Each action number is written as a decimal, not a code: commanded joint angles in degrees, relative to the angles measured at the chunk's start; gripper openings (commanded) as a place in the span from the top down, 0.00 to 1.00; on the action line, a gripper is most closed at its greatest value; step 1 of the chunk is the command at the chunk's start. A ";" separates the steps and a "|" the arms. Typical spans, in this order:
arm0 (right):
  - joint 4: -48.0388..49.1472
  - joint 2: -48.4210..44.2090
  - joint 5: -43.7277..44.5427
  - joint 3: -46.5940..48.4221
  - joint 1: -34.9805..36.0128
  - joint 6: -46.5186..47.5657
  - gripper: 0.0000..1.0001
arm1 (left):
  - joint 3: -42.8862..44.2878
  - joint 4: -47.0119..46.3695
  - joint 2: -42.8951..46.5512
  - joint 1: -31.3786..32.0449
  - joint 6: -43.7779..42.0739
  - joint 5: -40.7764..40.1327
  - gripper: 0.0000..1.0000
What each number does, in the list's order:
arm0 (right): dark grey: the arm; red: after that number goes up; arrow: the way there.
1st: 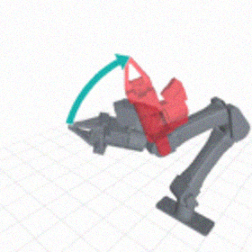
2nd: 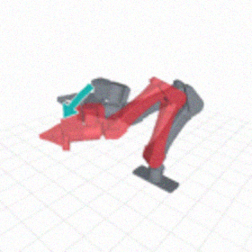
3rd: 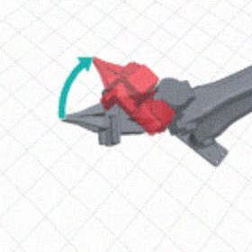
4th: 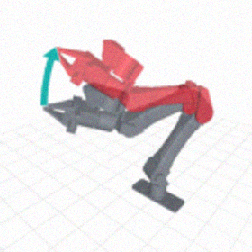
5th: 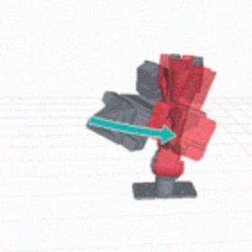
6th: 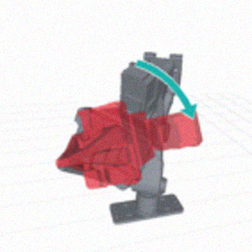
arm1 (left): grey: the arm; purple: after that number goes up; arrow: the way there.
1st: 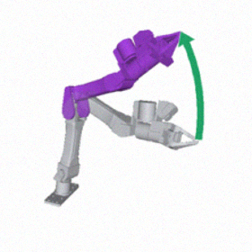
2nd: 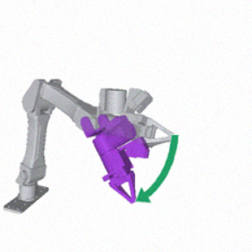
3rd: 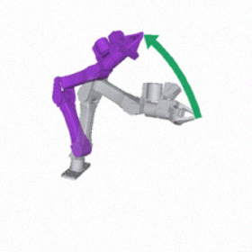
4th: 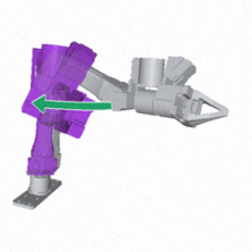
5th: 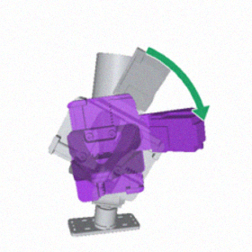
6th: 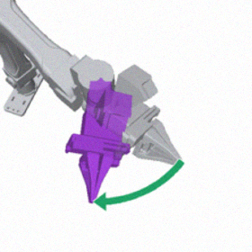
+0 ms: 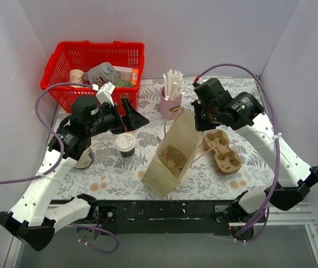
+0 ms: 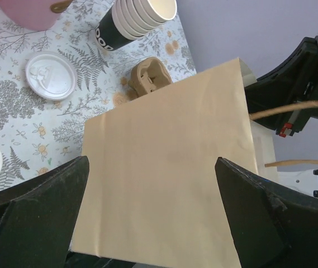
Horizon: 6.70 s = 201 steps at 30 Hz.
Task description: Pack the takeout coffee
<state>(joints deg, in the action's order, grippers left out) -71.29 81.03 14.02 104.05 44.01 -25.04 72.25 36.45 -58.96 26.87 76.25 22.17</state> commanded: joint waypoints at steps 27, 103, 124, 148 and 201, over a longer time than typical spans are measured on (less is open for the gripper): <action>7.21 -4.91 4.09 -16.06 -3.49 -3.27 0.99 | -5.36 7.06 8.16 0.20 4.26 -3.11 0.02; 16.53 -18.01 2.06 -21.17 -4.28 -2.12 0.69 | 28.39 22.70 -24.97 28.50 9.34 -28.55 1.00; 34.55 -42.80 15.41 -30.49 -4.28 -5.02 0.05 | 31.81 21.65 -21.90 28.32 14.10 -29.31 1.00; 31.21 -26.11 -26.34 -20.83 -4.28 10.80 0.28 | 23.55 24.72 -26.91 28.24 15.42 -31.58 1.00; 39.02 -17.41 -27.01 -35.58 -4.28 17.38 0.58 | 39.46 33.34 -33.59 29.55 3.30 -37.21 1.00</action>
<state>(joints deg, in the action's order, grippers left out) -35.97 62.63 -9.30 70.13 39.77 -10.13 111.13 73.93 -96.49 56.12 82.06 -16.75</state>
